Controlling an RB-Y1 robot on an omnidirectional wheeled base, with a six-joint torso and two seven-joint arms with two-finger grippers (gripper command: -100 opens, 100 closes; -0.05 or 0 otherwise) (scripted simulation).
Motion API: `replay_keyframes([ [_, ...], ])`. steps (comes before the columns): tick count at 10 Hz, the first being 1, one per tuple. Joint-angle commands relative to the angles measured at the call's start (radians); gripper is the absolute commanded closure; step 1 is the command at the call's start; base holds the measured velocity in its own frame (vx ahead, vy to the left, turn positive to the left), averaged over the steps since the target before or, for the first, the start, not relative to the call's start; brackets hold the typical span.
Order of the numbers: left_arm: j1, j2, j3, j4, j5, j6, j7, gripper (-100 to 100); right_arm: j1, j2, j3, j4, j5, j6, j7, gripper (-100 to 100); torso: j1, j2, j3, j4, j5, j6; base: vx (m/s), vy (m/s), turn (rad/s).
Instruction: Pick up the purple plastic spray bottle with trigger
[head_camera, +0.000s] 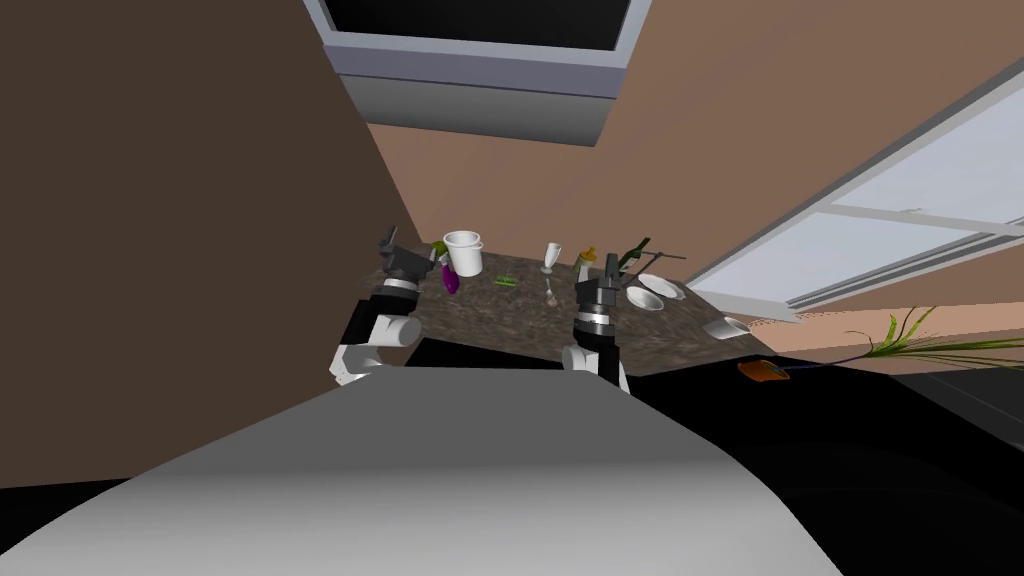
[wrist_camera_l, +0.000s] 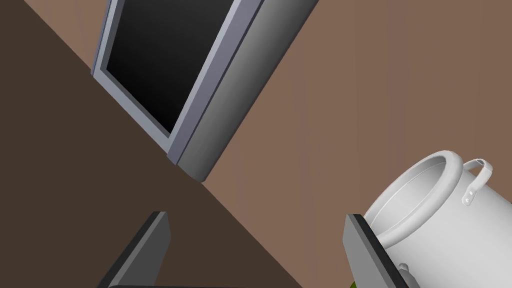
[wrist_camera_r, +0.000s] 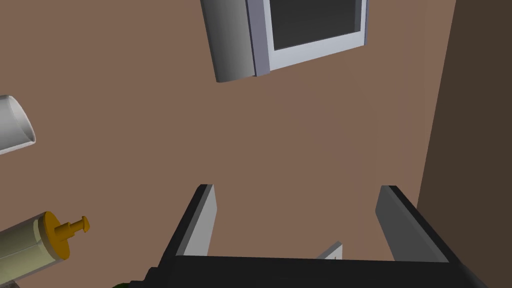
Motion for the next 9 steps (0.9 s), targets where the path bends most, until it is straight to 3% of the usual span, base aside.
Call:
replay_keyframes([
  [1, -0.02, -0.002, 0.01, 0.01, 0.019, 0.05, 0.031, -100, 0.0, 0.0, 0.0, 0.0, 0.0, 0.0, 0.0, 0, 0.0, 0.0, 0.0, 0.0, 0.0, 0.0, 0.012, -0.003, 0.059],
  [2, -0.02, -0.002, 0.01, 0.01, 0.019, 0.068, 0.031, -100, 0.0, 0.0, 0.0, 0.0, 0.0, 0.0, 0.0, 0, 0.0, 0.0, 0.0, 0.0, 0.0, 0.0, 0.011, -0.006, 0.036],
  [3, -0.038, -0.003, 0.022, 0.021, 0.037, 0.101, 0.058, -100, 0.0, 0.0, 0.0, 0.0, 0.0, 0.0, 0.0, 0, 0.0, 0.0, 0.0, 0.0, 0.0, 0.0, 0.013, -0.005, 0.074],
  [4, -0.038, -0.003, 0.022, 0.021, 0.037, 0.123, 0.058, -100, 0.0, 0.0, 0.0, 0.0, 0.0, 0.0, 0.0, 0, 0.0, 0.0, 0.0, 0.0, 0.0, 0.0, 0.013, -0.005, 0.038],
  [9, -0.092, -0.008, 0.064, 0.061, 0.095, 0.276, 0.132, -100, 0.0, 0.0, 0.0, 0.0, 0.0, 0.0, 0.0, 0, 0.0, 0.0, 0.0, 0.0, 0.0, 0.0, 0.017, -0.005, 0.042],
])
